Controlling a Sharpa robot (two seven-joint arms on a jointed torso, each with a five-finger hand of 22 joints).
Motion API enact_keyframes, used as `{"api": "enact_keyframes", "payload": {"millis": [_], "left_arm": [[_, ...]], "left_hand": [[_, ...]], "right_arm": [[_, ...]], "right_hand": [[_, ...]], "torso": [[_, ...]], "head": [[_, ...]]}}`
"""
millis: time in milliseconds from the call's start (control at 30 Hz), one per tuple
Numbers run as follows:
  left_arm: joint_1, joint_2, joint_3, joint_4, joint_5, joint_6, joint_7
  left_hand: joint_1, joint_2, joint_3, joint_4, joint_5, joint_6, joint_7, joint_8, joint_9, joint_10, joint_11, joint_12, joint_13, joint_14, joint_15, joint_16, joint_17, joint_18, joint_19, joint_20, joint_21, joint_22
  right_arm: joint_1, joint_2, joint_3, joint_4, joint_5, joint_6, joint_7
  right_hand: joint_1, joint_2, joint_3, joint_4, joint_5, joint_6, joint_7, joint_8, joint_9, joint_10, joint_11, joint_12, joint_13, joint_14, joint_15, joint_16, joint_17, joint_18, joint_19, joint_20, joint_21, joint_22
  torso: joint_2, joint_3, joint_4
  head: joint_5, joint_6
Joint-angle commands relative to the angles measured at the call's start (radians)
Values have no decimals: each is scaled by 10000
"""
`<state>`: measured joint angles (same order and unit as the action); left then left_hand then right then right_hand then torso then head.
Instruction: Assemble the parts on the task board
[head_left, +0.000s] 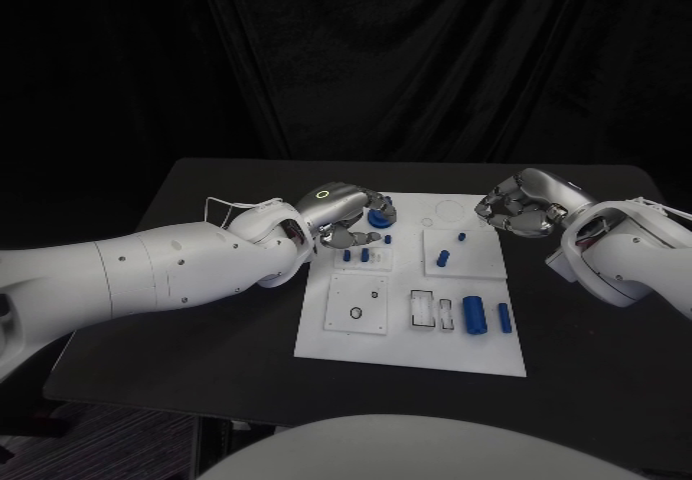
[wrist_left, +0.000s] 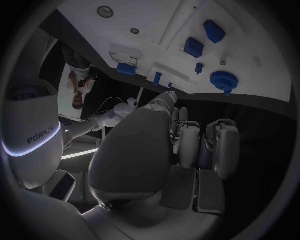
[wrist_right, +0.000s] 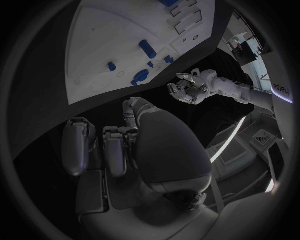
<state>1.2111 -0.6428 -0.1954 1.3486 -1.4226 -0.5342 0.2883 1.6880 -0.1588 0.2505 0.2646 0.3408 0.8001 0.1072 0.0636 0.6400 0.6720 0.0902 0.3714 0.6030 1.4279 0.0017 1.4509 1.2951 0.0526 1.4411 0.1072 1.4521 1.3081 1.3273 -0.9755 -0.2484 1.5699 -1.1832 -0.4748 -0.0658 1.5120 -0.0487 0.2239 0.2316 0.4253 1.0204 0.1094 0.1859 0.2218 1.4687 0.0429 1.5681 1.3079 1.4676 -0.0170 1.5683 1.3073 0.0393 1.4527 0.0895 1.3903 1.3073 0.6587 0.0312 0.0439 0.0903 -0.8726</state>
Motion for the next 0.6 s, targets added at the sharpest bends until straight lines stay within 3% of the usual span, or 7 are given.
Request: {"api": "enact_keyframes", "payload": {"millis": [33,100,200,433,500,600], "left_arm": [[107,199,28,-118,-1117,728,-660],[155,369,37,-232,-1436,972,-845],[197,580,44,-381,-1682,1276,-1089],[241,1007,59,-832,-1897,1724,-1556],[247,1109,63,-972,-1914,1934,-1689],[253,1249,68,-1155,-1928,2266,-1887]], "left_hand": [[-104,-69,114,-10,-68,95,-42,-2,-175,-6,37,58,-111,229,29,161,307,-145,116,76,129,2111],[-252,-134,214,-79,-97,151,-131,0,-419,79,62,104,-304,395,52,295,559,-193,277,92,292,2190],[-514,-225,369,-193,-157,210,-369,-3,-785,238,115,49,-728,602,90,454,870,-317,664,116,675,2353],[-795,-213,548,-419,-131,341,-252,30,-1220,404,179,-38,-1291,702,134,497,958,-379,858,180,877,2435],[-942,-231,575,-453,-181,467,-183,36,-1334,587,189,-38,-1466,723,144,495,952,-411,955,191,956,2477],[-1101,-245,597,-492,-334,534,-194,19,-1483,800,161,-91,-1697,736,123,479,923,-427,1005,186,1001,2499]], "right_arm": [[-15,7,8,16,-17,-113,-88],[-14,25,8,27,-17,-122,-90],[-13,61,8,34,-17,-148,-82],[-12,128,8,10,-17,-147,-91],[-12,149,8,-16,-17,-144,-94],[-12,190,8,-50,-17,-137,-93]], "right_hand": [[5,53,41,10,51,58,-1,31,13,1021,-57,27,2629,1032,-49,25,2635,110,12,-5,-39,1973],[5,53,41,10,51,58,-1,31,13,1021,-57,27,2629,1032,-49,25,2635,110,12,-5,-39,1973],[5,53,41,10,51,58,-1,31,13,1021,-57,27,2629,1032,-49,25,2635,110,12,-5,-39,1973],[2,49,41,9,52,60,-2,33,14,1021,-59,27,2629,1032,-50,25,2635,108,18,-6,-30,1976],[2,49,41,9,52,60,-2,33,14,1021,-59,27,2629,1032,-50,25,2635,108,18,-6,-30,1976],[2,49,41,9,52,60,-2,33,14,1021,-59,27,2629,1032,-50,25,2635,108,18,-6,-30,1976]], "torso": [[8,45,-56],[17,61,-91],[20,76,-123],[4,100,-101],[0,83,-74],[10,68,-92]], "head": [[74,0],[135,0],[100,0],[-6,0],[-39,0],[-19,0]]}}
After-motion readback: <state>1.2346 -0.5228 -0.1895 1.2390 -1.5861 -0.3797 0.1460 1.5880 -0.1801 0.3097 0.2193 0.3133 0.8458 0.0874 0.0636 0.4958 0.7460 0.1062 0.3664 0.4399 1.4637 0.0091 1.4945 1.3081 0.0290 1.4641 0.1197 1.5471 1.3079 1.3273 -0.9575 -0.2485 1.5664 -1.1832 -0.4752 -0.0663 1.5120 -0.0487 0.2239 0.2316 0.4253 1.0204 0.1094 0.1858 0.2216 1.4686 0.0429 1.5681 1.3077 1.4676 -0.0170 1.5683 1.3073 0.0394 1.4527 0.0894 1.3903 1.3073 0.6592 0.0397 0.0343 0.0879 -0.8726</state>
